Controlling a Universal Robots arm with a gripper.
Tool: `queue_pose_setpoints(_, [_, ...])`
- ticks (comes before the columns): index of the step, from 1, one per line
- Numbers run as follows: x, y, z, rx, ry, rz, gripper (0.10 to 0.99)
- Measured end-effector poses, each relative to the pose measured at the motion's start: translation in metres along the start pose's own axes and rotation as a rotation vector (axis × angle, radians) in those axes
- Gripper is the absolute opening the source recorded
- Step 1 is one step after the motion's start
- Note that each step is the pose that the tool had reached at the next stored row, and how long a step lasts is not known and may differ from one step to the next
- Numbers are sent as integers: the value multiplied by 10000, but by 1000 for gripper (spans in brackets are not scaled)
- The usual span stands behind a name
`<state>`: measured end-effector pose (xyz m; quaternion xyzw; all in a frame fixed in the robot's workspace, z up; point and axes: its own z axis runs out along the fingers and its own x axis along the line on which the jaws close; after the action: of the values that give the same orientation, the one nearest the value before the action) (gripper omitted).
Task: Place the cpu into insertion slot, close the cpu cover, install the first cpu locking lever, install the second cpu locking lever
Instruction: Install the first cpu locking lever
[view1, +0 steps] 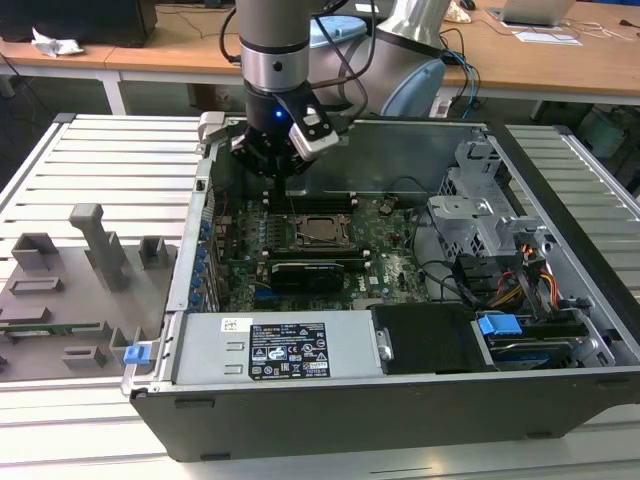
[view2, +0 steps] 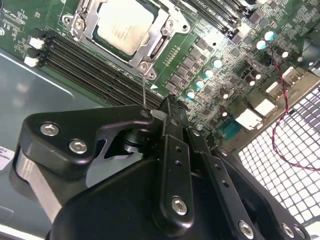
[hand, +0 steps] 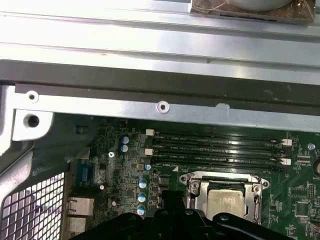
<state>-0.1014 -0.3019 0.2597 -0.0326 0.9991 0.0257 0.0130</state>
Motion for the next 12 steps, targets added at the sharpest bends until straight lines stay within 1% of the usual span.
queue_pose_setpoints(9, [12,4,1,-1,-1,-1,106])
queue_pose_setpoints(12, [11,17,2,0,0,0,106])
